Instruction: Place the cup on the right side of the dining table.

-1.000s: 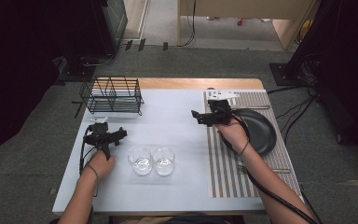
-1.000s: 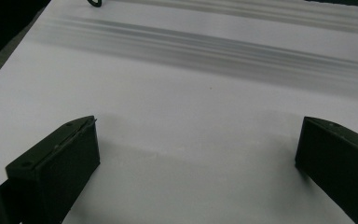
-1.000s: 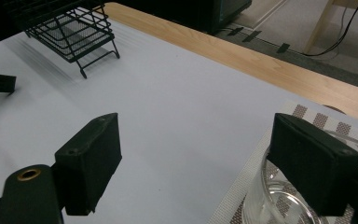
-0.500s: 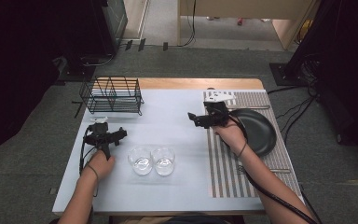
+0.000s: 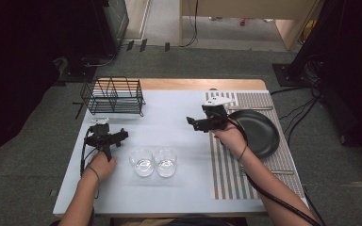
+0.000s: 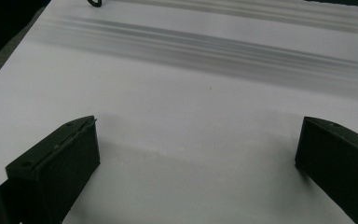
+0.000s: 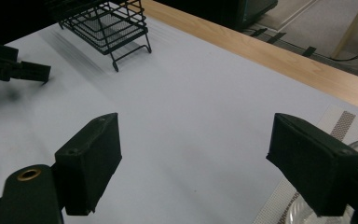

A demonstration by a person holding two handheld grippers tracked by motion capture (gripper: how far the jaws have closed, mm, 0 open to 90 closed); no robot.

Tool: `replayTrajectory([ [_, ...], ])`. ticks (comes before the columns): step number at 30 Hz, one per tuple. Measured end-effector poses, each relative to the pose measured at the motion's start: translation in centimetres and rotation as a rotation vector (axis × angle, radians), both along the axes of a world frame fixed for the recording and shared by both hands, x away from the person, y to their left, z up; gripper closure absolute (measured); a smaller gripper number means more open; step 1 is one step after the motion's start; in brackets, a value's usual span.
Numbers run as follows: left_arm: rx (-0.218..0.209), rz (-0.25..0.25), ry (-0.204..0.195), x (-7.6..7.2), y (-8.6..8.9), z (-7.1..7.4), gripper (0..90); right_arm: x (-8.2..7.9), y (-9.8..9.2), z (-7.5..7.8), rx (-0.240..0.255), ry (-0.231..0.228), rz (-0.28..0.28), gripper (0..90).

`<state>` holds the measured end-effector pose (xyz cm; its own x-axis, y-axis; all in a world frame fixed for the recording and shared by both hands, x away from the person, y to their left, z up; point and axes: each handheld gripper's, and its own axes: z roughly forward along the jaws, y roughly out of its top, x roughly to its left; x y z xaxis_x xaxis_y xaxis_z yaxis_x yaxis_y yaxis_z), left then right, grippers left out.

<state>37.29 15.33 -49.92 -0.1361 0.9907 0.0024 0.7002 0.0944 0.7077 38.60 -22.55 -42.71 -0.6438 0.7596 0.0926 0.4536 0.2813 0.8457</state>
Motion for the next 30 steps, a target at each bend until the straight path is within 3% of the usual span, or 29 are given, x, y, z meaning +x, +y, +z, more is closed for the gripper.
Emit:
replayTrajectory([
  [30, 0.0, 0.0, 0.0, 0.0, 0.0, 0.0, 0.0, -0.5, 2.0, -2.2, -0.022, 0.015, 0.069, 16.9],
])
